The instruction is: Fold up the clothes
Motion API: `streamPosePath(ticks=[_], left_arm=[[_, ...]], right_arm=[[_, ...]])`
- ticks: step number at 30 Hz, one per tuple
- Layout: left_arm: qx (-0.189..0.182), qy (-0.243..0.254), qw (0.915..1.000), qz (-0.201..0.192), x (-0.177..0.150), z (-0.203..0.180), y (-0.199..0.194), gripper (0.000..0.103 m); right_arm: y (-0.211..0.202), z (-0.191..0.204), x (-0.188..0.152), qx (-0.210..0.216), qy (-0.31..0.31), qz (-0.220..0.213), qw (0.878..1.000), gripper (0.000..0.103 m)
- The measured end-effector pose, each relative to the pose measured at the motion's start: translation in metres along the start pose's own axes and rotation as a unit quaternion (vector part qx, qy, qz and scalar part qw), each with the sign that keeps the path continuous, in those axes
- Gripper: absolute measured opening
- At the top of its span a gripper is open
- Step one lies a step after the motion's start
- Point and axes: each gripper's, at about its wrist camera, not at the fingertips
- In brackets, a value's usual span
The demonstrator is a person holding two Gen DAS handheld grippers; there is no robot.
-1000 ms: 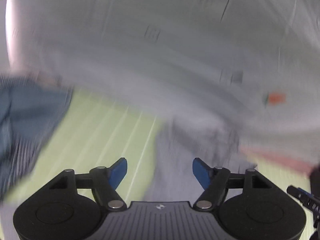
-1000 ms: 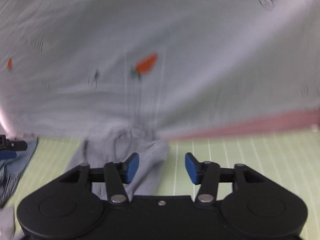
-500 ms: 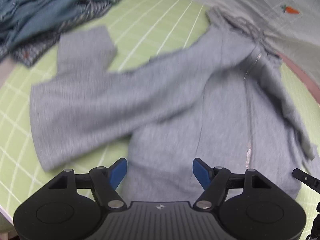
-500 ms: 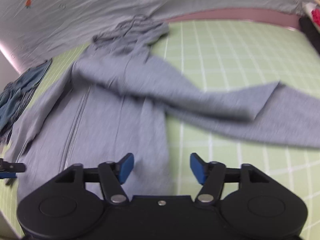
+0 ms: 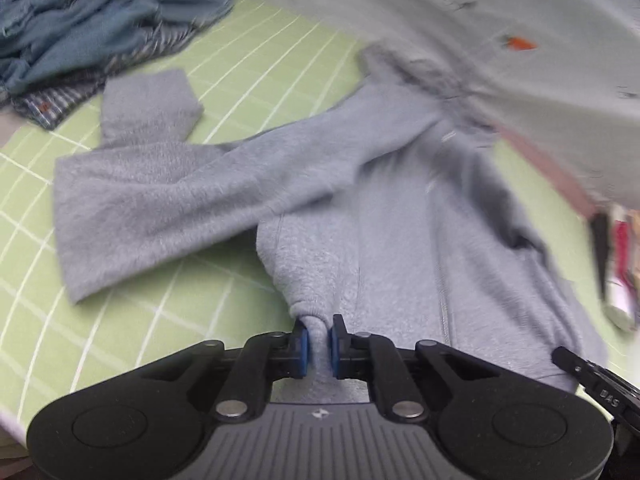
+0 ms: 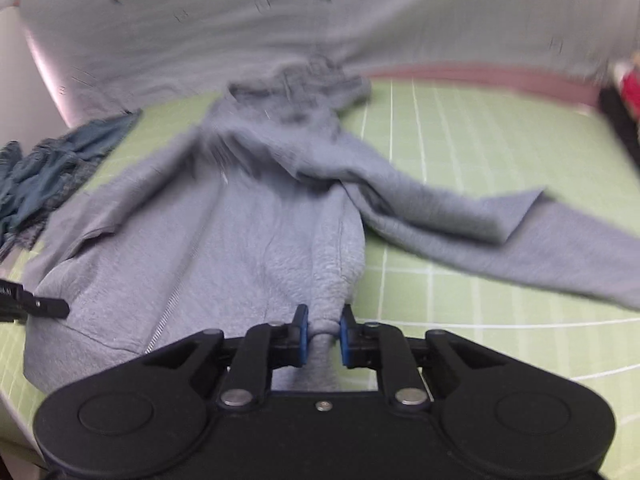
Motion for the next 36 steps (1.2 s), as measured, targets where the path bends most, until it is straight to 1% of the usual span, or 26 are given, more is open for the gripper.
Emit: streamPosePath(ticks=[1, 2, 4, 5, 6, 7, 8, 9, 11, 12, 13, 14, 15, 16, 17, 18, 19, 21, 23, 26, 29, 34, 36], left_arm=[[0.004, 0.003, 1.0000, 0.008, -0.010, 0.002, -0.005, 0.013], [0.011, -0.007, 0.9996, 0.024, -0.018, 0.007, -0.001, 0.015], [0.035, -0.049, 0.9951, 0.079, -0.033, 0.021, 0.018, 0.018], [0.040, -0.052, 0.9942, 0.085, -0.035, 0.022, 0.020, 0.023], [0.043, -0.052, 0.9940, 0.087, -0.035, 0.022, 0.019, 0.025], [0.046, -0.051, 0.9937, 0.088, -0.035, 0.022, 0.018, 0.026], [0.057, -0.038, 0.9945, 0.079, -0.032, 0.017, 0.015, 0.036], [0.070, -0.021, 0.9950, 0.068, -0.029, 0.012, 0.011, 0.054], [0.089, 0.000, 0.9952, 0.042, -0.019, 0.006, 0.008, 0.074], [0.098, 0.010, 0.9947, 0.029, -0.014, 0.002, 0.006, 0.076], [0.102, 0.013, 0.9945, 0.020, -0.007, 0.000, 0.007, 0.077], [0.104, 0.014, 0.9944, 0.012, 0.001, -0.002, 0.007, 0.080], [0.107, 0.015, 0.9941, 0.004, 0.008, -0.005, 0.008, 0.084], [0.110, 0.016, 0.9938, -0.004, 0.016, -0.007, 0.008, 0.085], [0.112, 0.018, 0.9935, -0.012, 0.024, -0.009, 0.009, 0.087], [0.115, 0.019, 0.9930, -0.020, 0.032, -0.011, 0.009, 0.091], [0.117, 0.020, 0.9925, -0.028, 0.040, -0.014, 0.010, 0.092], [0.128, 0.028, 0.9906, -0.040, 0.058, -0.019, 0.016, 0.097], [0.137, 0.028, 0.9893, -0.042, 0.077, -0.020, 0.026, 0.097], [0.150, 0.020, 0.9881, -0.028, 0.103, -0.015, 0.050, 0.101], [0.163, 0.011, 0.9865, -0.013, 0.129, -0.010, 0.075, 0.101], [0.185, -0.004, 0.9827, 0.011, 0.171, -0.002, 0.117, 0.101], [0.189, -0.007, 0.9819, 0.014, 0.179, 0.000, 0.128, 0.101]], right_arm=[[-0.013, 0.000, -0.005, -0.004, -0.007, 0.001, 1.000, 0.015], [-0.021, -0.001, -0.014, -0.006, -0.011, 0.013, 1.000, 0.015], [-0.017, -0.004, -0.036, -0.001, 0.001, 0.054, 0.999, 0.017], [-0.012, -0.006, -0.047, 0.002, 0.010, 0.076, 0.997, 0.018], [-0.008, -0.008, -0.058, 0.006, 0.019, 0.097, 0.995, 0.018], [-0.005, -0.009, -0.064, 0.004, 0.025, 0.110, 0.994, 0.021], [-0.006, -0.008, -0.063, -0.001, 0.025, 0.108, 0.994, 0.027], [-0.007, -0.008, -0.058, -0.006, 0.024, 0.099, 0.995, 0.030], [-0.009, -0.010, -0.044, -0.015, 0.026, 0.076, 0.997, 0.044], [-0.008, -0.012, -0.036, -0.018, 0.030, 0.066, 0.997, 0.047], [-0.006, -0.015, -0.029, -0.021, 0.033, 0.057, 0.998, 0.054], [-0.003, -0.017, -0.022, -0.026, 0.035, 0.049, 0.998, 0.057], [0.000, -0.019, -0.014, -0.032, 0.036, 0.040, 0.998, 0.059], [0.003, -0.021, -0.005, -0.038, 0.037, 0.031, 0.998, 0.065], [0.006, -0.022, 0.004, -0.043, 0.039, 0.021, 0.998, 0.075], [0.009, -0.023, 0.013, -0.046, 0.040, 0.009, 0.998, 0.079], [0.012, -0.024, 0.022, -0.046, 0.041, -0.002, 0.998, 0.083], [0.021, -0.025, 0.042, -0.043, 0.039, -0.018, 0.998, 0.085], [0.033, -0.023, 0.064, -0.043, 0.040, -0.032, 0.998, 0.091], [0.055, -0.020, 0.098, -0.040, 0.045, -0.049, 0.997, 0.094], [0.084, -0.017, 0.135, -0.036, 0.051, -0.057, 0.996, 0.094], [0.145, -0.002, 0.193, -0.049, 0.032, -0.060, 0.996, 0.096], [0.170, 0.006, 0.209, -0.051, 0.024, -0.059, 0.997, 0.096]])
Point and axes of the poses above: each gripper's, at about its wrist camera, not at the fingertips, and y roughly the way its jaws point, z to its left, x to its top
